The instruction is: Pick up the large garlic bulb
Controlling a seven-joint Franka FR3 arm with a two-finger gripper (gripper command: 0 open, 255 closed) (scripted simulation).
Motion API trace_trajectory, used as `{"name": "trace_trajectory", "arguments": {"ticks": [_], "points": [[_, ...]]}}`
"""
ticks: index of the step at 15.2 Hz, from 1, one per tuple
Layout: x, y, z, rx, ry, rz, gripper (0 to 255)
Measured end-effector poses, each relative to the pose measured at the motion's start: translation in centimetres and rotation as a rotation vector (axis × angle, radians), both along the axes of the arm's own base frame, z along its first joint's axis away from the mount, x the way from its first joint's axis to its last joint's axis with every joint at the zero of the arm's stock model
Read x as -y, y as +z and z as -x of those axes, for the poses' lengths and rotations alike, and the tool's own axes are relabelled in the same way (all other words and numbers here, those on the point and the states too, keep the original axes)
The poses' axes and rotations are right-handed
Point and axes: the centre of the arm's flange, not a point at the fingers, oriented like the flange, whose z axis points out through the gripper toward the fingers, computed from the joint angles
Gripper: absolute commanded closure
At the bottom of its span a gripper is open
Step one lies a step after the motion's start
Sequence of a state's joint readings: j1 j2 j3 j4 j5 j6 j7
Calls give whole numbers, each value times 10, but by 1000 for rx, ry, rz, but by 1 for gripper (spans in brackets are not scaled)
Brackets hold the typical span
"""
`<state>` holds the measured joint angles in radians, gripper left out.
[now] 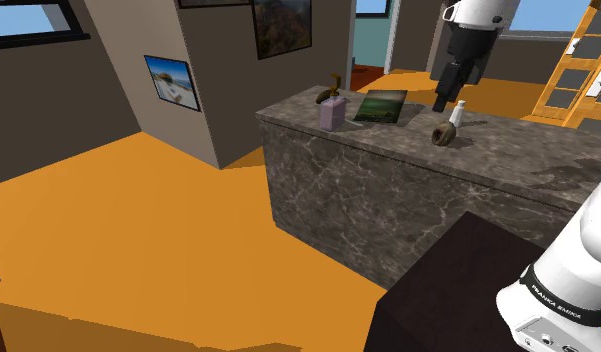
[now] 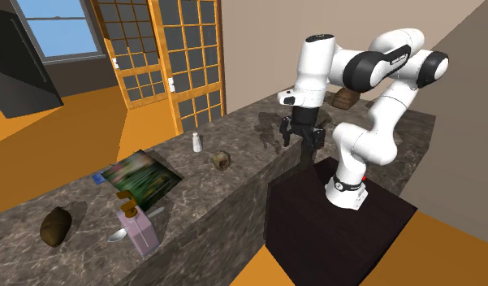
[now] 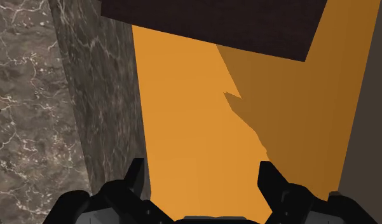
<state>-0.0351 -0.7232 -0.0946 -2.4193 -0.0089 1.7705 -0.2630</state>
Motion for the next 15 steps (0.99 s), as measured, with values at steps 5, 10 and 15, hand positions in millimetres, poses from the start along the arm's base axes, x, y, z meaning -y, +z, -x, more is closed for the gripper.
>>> {"name": "trace_trajectory", "arguments": {"ticks": [5, 10, 15], "points": [[46, -30, -29, -16, -19, 22, 0], [101, -55, -54, -31, -39, 44, 0], [153, -81, -81, -46, -58, 66, 0]]}}
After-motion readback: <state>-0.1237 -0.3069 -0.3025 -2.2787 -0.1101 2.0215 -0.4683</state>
